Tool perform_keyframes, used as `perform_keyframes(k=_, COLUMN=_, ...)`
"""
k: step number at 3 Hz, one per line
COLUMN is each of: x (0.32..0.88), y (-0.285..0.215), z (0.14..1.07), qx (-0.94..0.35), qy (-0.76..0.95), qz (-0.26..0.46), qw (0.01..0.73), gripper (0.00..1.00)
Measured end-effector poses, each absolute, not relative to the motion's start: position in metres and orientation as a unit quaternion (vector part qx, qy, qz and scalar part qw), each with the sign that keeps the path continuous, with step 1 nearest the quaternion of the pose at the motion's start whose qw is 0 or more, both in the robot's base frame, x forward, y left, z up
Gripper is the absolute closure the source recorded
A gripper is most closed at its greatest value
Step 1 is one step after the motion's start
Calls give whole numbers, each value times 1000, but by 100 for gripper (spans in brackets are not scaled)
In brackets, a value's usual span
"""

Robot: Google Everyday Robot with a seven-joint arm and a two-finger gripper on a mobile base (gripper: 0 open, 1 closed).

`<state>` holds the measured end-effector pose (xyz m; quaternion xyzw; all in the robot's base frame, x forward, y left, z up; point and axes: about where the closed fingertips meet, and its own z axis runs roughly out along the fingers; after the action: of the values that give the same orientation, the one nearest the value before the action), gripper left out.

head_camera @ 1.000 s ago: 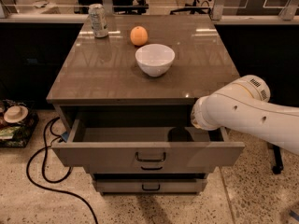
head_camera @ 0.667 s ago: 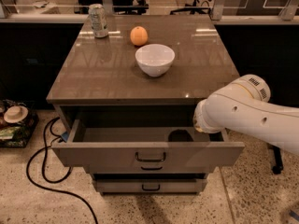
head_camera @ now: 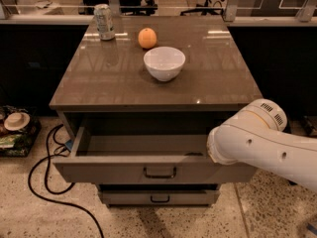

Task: Open top drawer

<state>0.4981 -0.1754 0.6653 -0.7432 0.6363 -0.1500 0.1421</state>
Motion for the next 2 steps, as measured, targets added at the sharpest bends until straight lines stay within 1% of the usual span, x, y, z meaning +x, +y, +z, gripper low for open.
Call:
perform_keyframes(k=1, x=498, y=-175, z=665, qx=-743, qy=636, qz=-150, qw=142, gripper=100)
perform_keyframes(k=2, x=469, y=-171, z=650, qx=-744, qy=643, qz=-130, qw=126, gripper=100)
